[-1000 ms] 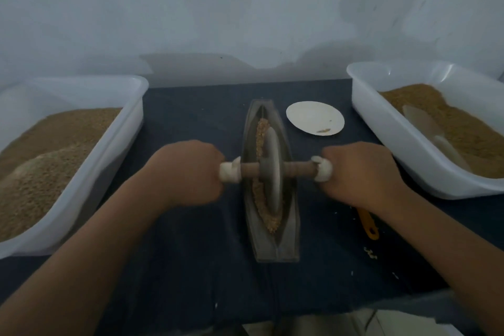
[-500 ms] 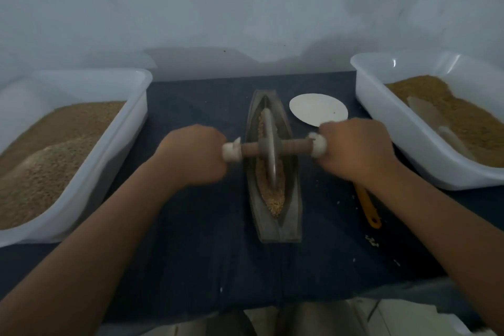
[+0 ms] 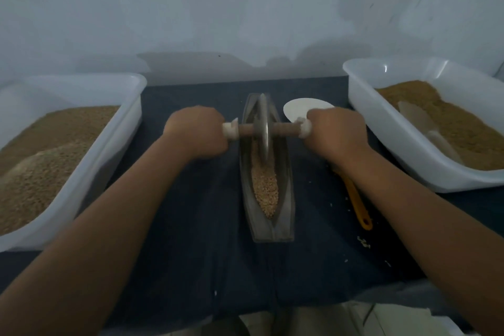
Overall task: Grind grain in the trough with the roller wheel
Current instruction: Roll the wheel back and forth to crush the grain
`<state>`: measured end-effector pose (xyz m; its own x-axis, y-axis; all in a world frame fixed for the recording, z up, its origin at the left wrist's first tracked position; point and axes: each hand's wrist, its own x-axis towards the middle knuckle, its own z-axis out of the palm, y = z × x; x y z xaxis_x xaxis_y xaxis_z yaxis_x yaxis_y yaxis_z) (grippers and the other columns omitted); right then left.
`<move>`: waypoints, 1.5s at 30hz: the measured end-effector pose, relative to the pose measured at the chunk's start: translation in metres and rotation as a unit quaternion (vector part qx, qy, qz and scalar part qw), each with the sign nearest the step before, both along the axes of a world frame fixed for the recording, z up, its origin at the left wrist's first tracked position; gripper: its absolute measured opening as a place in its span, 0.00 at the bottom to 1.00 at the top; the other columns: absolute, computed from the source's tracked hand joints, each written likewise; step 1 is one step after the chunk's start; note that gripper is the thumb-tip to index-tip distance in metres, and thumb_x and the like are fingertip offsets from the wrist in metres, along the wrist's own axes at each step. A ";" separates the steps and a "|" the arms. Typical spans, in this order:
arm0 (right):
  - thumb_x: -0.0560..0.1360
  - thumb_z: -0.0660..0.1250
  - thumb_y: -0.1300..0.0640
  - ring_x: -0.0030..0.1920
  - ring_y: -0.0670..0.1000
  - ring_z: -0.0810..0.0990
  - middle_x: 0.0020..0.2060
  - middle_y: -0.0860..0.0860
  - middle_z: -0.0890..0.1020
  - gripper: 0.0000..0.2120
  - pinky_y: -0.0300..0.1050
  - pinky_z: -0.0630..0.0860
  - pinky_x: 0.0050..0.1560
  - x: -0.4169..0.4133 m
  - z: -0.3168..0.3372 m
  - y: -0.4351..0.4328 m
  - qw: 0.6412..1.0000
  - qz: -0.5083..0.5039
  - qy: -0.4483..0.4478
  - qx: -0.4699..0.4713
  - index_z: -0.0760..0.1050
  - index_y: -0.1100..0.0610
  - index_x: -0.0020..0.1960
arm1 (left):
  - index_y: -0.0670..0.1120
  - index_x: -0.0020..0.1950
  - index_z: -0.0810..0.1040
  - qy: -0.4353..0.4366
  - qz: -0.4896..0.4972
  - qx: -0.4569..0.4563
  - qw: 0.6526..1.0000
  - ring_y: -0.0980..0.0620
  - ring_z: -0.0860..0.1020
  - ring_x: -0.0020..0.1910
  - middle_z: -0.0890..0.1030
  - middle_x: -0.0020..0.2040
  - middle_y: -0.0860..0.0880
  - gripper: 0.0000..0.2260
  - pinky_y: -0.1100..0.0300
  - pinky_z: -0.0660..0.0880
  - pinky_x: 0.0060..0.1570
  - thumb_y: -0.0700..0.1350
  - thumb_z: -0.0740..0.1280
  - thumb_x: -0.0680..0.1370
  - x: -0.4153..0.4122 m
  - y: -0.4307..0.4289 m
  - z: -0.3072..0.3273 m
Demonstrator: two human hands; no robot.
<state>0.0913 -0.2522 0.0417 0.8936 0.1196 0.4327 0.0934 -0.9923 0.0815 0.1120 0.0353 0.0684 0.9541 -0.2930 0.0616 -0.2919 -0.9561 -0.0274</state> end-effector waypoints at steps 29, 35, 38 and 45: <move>0.77 0.69 0.46 0.25 0.49 0.67 0.26 0.44 0.66 0.18 0.42 0.66 0.28 -0.010 -0.002 0.000 0.999 0.029 -0.033 0.008 0.65 0.48 0.33 | 0.52 0.37 0.76 -0.054 0.040 -0.019 0.998 0.48 0.77 0.35 0.78 0.36 0.54 0.07 0.56 0.71 0.36 0.55 0.66 0.69 -0.008 0.004 -0.018; 0.73 0.69 0.51 0.26 0.48 0.67 0.26 0.44 0.68 0.17 0.44 0.69 0.29 -0.023 0.018 0.005 0.998 0.058 -0.002 -0.001 0.64 0.47 0.31 | 0.52 0.37 0.75 -0.017 0.036 -0.034 0.999 0.48 0.77 0.36 0.79 0.38 0.54 0.08 0.55 0.72 0.37 0.55 0.65 0.72 -0.017 0.008 -0.020; 0.68 0.57 0.38 0.25 0.44 0.69 0.25 0.43 0.69 0.11 0.45 0.70 0.27 -0.067 0.004 -0.009 0.996 0.089 0.027 0.014 0.64 0.43 0.32 | 0.54 0.32 0.69 -0.102 -0.039 -0.011 0.994 0.55 0.69 0.26 0.71 0.28 0.57 0.11 0.63 0.61 0.28 0.58 0.64 0.68 -0.067 0.027 -0.032; 0.78 0.61 0.41 0.30 0.50 0.74 0.29 0.45 0.74 0.15 0.50 0.77 0.33 -0.034 -0.003 -0.001 0.999 0.041 0.011 0.020 0.70 0.47 0.37 | 0.52 0.34 0.72 -0.049 0.002 -0.019 0.999 0.48 0.74 0.33 0.76 0.34 0.55 0.12 0.56 0.71 0.36 0.58 0.63 0.72 -0.019 0.012 -0.023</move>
<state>0.0575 -0.2534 0.0389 0.8913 0.1750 0.4183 0.1749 -0.9838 0.0391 0.0928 0.0477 0.0457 0.9442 -0.2842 0.1665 -0.2851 -0.9583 -0.0188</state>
